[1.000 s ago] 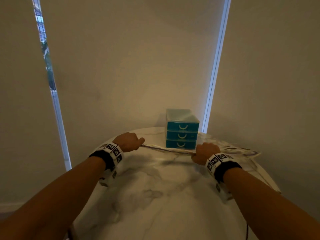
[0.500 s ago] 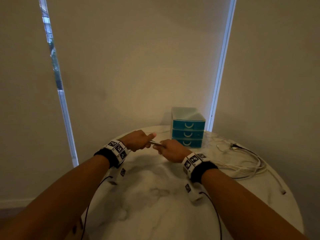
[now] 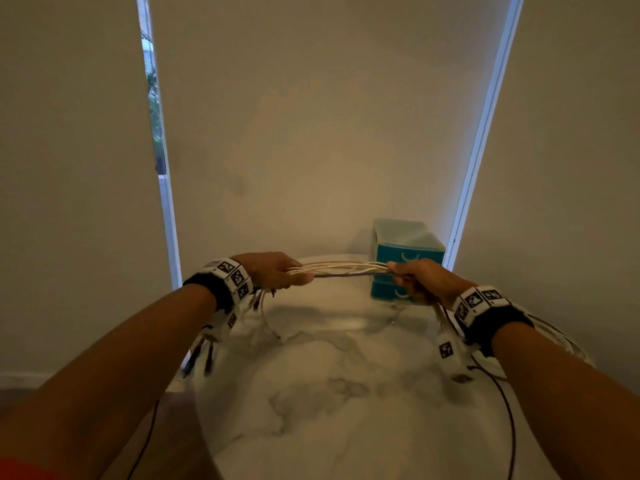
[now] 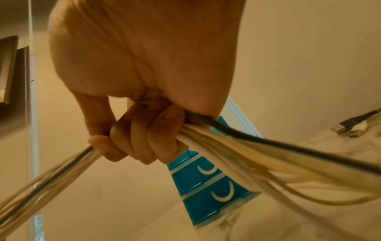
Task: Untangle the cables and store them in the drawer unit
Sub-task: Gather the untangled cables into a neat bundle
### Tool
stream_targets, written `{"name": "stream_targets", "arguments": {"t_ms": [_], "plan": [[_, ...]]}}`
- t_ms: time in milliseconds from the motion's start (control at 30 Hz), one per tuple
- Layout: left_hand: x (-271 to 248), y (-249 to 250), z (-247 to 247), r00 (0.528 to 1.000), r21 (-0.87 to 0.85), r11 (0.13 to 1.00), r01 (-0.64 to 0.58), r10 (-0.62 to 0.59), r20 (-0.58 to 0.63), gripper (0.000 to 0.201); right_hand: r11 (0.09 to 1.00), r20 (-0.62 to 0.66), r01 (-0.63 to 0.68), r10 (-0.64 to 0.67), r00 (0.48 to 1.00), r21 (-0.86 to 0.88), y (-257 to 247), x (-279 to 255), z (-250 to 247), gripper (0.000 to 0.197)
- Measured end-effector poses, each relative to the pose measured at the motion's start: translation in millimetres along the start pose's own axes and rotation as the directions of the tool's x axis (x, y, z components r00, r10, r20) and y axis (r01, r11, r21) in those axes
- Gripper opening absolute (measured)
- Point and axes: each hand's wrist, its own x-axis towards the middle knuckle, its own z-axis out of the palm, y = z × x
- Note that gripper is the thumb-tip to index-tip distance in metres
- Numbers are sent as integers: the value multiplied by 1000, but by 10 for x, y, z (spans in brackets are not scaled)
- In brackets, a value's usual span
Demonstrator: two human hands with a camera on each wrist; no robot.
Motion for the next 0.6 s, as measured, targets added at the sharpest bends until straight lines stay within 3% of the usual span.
{"name": "stream_targets", "arguments": {"t_ms": [67,133,200,267,333,367,400,433,467,500,533,600], "plan": [[44,-2,-13,999,240,971,-6,18,-46,47,974,-37,42,-52,998,-223,-30,-1,45,51],[79,5,-88,982,487,874,8,85,-168,45,879,-82,101,-157,984,-466,-52,9,123,57],[119,8,-279,913,765,643,-33,330,-238,27,820,-137,148,-265,954,-553,-80,38,187,61],[115,18,-523,802,924,381,-24,560,-209,19,793,-201,180,-355,913,-582,-107,88,240,64],[116,-70,-672,726,969,240,54,657,-203,25,749,-214,181,-398,892,-637,-135,136,362,65],[104,-149,-694,735,969,233,79,643,-214,30,721,-188,177,-395,899,-670,-151,149,459,63],[88,-259,-659,802,962,255,102,551,-231,43,699,-150,169,-371,916,-695,-151,170,579,61],[61,-408,-573,897,945,295,138,368,-246,64,686,-114,160,-335,935,-709,-131,198,711,61],[31,-565,-467,960,925,326,194,132,-247,88,677,-83,138,-283,956,-722,-100,223,837,61],[-5,-670,-366,965,895,363,261,-119,-233,112,664,-52,113,-223,973,-739,-41,267,948,61],[-34,-755,-289,926,877,368,309,-328,-188,131,647,-26,86,-162,987,-757,30,310,1035,59],[-102,-705,-260,851,867,373,331,-515,-103,146,625,-4,53,-89,996,-779,167,377,1134,54]]}}
